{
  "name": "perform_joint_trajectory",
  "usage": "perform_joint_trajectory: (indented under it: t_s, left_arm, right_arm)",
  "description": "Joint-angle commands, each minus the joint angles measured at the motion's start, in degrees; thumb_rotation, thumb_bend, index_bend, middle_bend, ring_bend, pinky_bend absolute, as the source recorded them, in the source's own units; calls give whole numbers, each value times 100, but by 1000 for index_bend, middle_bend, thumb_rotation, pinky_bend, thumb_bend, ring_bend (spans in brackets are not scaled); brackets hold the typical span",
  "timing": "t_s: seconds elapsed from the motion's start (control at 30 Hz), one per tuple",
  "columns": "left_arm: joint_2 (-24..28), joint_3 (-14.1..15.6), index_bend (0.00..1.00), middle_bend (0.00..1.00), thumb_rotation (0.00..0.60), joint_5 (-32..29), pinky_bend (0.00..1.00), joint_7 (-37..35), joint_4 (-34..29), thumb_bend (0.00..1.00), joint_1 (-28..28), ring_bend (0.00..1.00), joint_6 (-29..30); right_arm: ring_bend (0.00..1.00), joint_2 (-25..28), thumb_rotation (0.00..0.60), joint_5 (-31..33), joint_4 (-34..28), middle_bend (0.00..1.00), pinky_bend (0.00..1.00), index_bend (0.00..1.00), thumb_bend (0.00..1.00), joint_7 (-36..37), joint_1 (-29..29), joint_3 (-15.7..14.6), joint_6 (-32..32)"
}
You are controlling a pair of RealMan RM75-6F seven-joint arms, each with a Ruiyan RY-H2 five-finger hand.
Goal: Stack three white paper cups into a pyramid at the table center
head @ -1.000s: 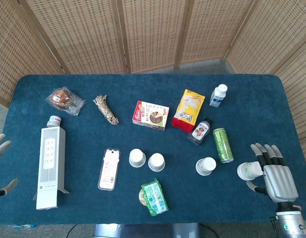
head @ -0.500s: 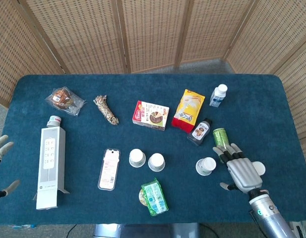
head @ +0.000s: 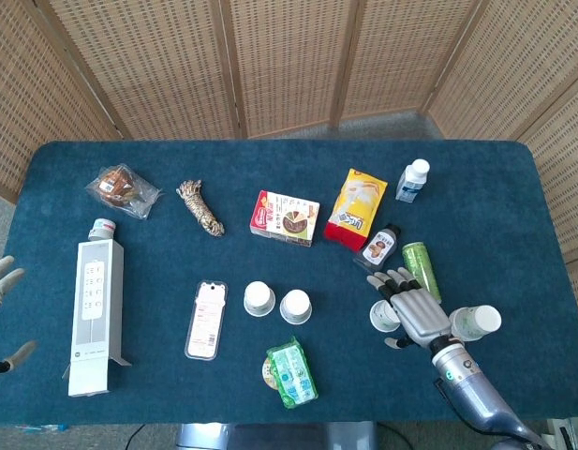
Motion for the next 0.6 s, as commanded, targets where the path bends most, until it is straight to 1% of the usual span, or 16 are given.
perform_joint_trajectory:
  t_s: [0.03, 0.1, 0.23, 0.43, 0.53, 0.6]
  left_arm:
    - [4, -10, 0, 0, 600, 16, 0, -15, 5, 284, 10, 0, -10]
    - [7, -18, 0, 0, 600, 22, 0, -24, 4, 284, 16, 0, -23]
    - [10, -40, 0, 0, 600, 22, 0, -5, 8, 284, 25, 0, -63]
    - [-6, -66, 0, 0, 600, 29, 0, 54, -17, 284, 23, 0, -142]
    - [-14, -76, 0, 0, 600, 39, 0, 93, -32, 283, 26, 0, -171]
    - [-15, -80, 0, 0, 600, 45, 0, 103, -42, 283, 28, 0, -186]
  right_arm:
    - [0, -129, 600, -79, 173, 35, 8, 48, 94, 152, 14, -40, 76]
    - [9, -194, 600, -134, 290, 84, 45, 71, 99, 226, 6, -68, 119]
    - [76, -321, 600, -250, 552, 147, 170, 124, 111, 470, -13, -132, 171]
    - [181, -474, 600, -438, 900, 262, 307, 236, 128, 788, -43, -185, 284]
    - [211, -536, 600, -533, 1050, 303, 310, 283, 141, 878, -57, -222, 341]
    - [225, -565, 600, -578, 1109, 324, 337, 308, 150, 944, -66, -228, 381]
